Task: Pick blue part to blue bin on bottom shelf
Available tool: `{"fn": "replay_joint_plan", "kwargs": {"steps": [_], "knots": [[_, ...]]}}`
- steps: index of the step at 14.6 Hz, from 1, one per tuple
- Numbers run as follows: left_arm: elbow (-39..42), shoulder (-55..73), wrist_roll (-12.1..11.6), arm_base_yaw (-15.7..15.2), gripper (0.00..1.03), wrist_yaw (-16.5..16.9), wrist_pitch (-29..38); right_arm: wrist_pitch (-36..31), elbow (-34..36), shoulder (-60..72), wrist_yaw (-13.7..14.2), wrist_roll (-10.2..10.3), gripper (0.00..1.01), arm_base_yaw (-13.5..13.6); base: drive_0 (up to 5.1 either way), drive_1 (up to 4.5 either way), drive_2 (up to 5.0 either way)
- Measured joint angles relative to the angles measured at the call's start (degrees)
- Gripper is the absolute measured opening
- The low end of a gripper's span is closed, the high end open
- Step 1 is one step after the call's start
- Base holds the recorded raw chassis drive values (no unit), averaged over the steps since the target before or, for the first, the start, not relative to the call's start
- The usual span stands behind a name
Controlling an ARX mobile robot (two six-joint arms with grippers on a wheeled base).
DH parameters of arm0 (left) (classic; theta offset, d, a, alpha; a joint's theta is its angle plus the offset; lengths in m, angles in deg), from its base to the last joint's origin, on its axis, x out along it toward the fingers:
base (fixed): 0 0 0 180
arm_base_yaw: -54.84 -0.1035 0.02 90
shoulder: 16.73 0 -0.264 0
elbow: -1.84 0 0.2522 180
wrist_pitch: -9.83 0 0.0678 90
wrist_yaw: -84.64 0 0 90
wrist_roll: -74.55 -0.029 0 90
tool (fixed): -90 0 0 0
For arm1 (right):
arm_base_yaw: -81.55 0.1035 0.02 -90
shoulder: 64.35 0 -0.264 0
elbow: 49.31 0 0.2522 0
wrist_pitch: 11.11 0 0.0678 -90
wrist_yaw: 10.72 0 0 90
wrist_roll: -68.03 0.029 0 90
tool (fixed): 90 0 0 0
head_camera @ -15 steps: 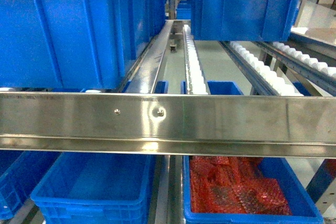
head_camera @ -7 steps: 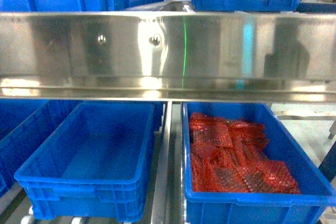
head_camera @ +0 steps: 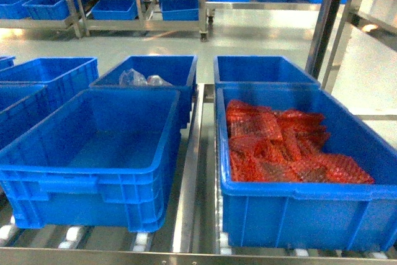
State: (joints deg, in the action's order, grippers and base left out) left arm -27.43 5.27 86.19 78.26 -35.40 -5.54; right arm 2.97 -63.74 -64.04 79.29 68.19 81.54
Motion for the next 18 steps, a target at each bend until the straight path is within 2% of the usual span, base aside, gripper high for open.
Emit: {"fn": "replay_joint_plan", "kwargs": {"steps": [18], "knots": [[0.1, -0.1, 0.0, 0.0, 0.43, 0.0, 0.0, 0.0, 0.0, 0.0, 0.0, 0.0, 0.98, 0.0, 0.0, 0.0, 0.0]]}}
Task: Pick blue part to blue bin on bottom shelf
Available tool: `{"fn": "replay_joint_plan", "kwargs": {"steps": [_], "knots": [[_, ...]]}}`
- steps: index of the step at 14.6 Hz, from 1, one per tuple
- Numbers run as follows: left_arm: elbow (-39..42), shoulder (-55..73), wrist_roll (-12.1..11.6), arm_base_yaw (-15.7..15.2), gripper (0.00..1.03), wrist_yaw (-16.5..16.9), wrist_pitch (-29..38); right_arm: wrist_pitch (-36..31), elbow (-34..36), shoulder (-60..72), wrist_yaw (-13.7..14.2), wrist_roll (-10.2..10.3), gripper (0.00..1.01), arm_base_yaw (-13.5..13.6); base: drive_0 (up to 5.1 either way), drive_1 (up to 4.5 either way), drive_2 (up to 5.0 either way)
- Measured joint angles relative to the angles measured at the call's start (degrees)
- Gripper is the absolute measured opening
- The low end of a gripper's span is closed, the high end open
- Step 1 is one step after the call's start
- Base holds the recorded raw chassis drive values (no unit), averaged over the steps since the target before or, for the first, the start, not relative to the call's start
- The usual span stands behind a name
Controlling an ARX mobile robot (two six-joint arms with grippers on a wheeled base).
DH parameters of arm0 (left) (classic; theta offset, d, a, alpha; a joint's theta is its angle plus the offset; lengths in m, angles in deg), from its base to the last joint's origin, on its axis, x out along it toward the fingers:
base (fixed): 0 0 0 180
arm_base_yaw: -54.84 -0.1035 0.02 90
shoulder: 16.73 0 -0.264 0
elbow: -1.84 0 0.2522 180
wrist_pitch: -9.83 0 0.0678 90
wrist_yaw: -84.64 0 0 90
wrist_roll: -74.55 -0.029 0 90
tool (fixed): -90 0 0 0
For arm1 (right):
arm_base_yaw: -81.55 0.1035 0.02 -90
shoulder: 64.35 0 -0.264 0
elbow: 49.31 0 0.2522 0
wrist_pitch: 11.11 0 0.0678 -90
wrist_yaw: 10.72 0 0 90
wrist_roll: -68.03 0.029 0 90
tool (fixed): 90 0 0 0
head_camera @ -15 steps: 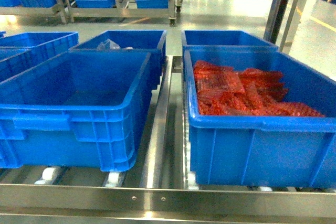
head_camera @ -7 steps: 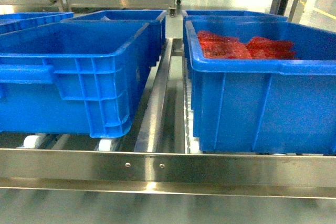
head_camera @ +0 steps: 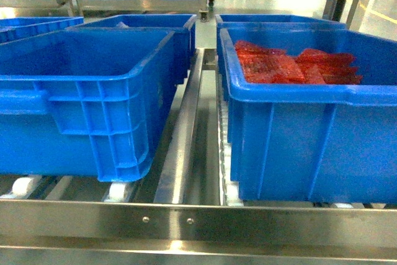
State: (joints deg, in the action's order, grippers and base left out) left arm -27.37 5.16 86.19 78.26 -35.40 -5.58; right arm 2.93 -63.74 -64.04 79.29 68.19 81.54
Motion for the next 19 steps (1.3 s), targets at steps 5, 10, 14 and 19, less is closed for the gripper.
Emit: {"fn": "replay_joint_plan", "kwargs": {"steps": [5, 10, 14, 19], "knots": [[0.0, 0.2, 0.0, 0.0, 0.43, 0.1, 0.0, 0.0, 0.0, 0.0, 0.0, 0.0, 0.98, 0.0, 0.0, 1.62, -1.6], [0.0, 0.1, 0.0, 0.0, 0.43, 0.0, 0.0, 0.0, 0.0, 0.0, 0.0, 0.0, 0.98, 0.0, 0.0, 4.07, -4.0], [0.0, 0.2, 0.0, 0.0, 0.43, 0.0, 0.0, 0.0, 0.0, 0.0, 0.0, 0.0, 0.98, 0.0, 0.0, 0.0, 0.0], [0.0, 0.2, 0.0, 0.0, 0.43, 0.0, 0.1, 0.0, 0.0, 0.0, 0.0, 0.0, 0.98, 0.0, 0.0, 0.0, 0.0]]}}
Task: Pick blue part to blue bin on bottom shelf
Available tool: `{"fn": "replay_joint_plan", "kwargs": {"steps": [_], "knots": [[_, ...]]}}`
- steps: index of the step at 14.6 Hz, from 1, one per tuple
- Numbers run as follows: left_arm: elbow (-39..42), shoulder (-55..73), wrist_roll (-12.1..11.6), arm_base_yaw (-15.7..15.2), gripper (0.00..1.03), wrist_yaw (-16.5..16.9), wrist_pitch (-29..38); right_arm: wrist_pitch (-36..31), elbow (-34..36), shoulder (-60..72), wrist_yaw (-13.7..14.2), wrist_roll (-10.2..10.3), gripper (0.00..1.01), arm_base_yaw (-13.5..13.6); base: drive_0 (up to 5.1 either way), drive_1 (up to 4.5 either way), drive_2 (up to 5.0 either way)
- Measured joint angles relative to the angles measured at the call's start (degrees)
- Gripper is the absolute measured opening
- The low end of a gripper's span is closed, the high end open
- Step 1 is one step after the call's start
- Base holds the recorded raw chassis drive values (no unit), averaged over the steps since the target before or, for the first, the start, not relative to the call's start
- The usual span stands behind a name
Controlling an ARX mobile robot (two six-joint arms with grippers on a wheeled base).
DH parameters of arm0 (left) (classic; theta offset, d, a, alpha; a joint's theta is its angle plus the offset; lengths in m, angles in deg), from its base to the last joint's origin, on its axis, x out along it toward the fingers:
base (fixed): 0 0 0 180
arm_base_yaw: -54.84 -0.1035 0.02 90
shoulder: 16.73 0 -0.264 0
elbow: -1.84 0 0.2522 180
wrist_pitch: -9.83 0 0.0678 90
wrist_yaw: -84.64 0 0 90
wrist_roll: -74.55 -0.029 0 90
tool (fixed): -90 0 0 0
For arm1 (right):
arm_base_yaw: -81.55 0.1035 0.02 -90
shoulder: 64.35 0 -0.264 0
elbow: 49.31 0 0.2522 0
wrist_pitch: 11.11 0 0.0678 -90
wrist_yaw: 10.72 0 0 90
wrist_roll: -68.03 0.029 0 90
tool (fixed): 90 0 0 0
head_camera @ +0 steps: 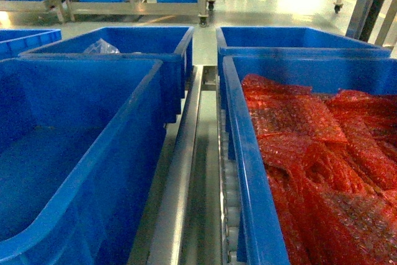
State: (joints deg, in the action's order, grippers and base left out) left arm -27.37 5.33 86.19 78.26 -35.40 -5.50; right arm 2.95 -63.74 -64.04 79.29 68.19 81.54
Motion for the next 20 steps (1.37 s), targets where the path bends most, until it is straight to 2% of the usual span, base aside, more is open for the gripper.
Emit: {"fn": "replay_joint_plan", "kwargs": {"steps": [20], "knots": [[0.0, 0.0, 0.0, 0.0, 0.43, 0.0, 0.0, 0.0, 0.0, 0.0, 0.0, 0.0, 0.98, 0.0, 0.0, 0.0, 0.0]]}}
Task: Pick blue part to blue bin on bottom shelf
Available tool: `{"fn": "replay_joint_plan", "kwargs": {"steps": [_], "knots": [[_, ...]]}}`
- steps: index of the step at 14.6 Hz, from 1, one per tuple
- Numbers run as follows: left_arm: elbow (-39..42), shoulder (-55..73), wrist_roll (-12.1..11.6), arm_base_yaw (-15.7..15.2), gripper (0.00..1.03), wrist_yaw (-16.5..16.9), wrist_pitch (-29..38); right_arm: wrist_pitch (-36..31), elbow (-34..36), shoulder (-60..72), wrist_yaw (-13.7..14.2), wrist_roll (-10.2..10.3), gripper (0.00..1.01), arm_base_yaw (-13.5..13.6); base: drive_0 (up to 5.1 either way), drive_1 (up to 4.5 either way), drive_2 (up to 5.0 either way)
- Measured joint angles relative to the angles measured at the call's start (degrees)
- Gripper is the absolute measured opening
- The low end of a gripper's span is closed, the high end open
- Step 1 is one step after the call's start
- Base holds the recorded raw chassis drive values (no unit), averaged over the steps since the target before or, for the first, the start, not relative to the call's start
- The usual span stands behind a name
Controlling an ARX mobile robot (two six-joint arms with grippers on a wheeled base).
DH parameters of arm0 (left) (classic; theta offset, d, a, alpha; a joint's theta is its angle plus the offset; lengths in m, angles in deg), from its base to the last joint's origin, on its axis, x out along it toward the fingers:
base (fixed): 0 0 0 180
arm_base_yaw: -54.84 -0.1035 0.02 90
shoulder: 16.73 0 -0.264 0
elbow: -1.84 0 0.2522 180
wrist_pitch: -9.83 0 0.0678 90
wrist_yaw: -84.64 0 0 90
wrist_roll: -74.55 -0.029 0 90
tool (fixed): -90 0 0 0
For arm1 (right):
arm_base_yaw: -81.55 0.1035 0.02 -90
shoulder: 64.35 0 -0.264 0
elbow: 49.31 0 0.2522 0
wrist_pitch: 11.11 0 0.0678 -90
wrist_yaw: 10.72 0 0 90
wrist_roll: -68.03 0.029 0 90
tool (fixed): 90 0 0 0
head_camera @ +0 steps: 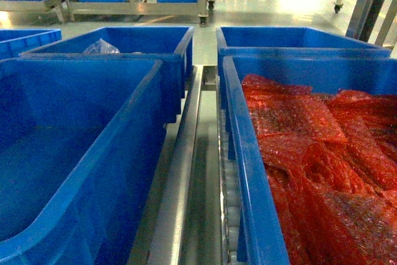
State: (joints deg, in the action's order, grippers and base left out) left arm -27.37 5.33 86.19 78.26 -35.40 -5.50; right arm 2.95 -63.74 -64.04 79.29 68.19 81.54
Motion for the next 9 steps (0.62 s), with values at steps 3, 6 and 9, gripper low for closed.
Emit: {"fn": "replay_joint_plan", "kwargs": {"steps": [3, 6, 9], "knots": [[0.0, 0.0, 0.0, 0.0, 0.43, 0.0, 0.0, 0.0, 0.0, 0.0, 0.0, 0.0, 0.98, 0.0, 0.0, 0.0, 0.0], [0.0, 0.0, 0.0, 0.0, 0.43, 0.0, 0.0, 0.0, 0.0, 0.0, 0.0, 0.0, 0.98, 0.0, 0.0, 0.0, 0.0], [0.0, 1.9, -4.3, 2.1, 0.43, -10.9, 0.4, 0.0, 0.0, 0.0, 0.0, 0.0, 0.98, 0.0, 0.0, 0.0, 0.0]]}}
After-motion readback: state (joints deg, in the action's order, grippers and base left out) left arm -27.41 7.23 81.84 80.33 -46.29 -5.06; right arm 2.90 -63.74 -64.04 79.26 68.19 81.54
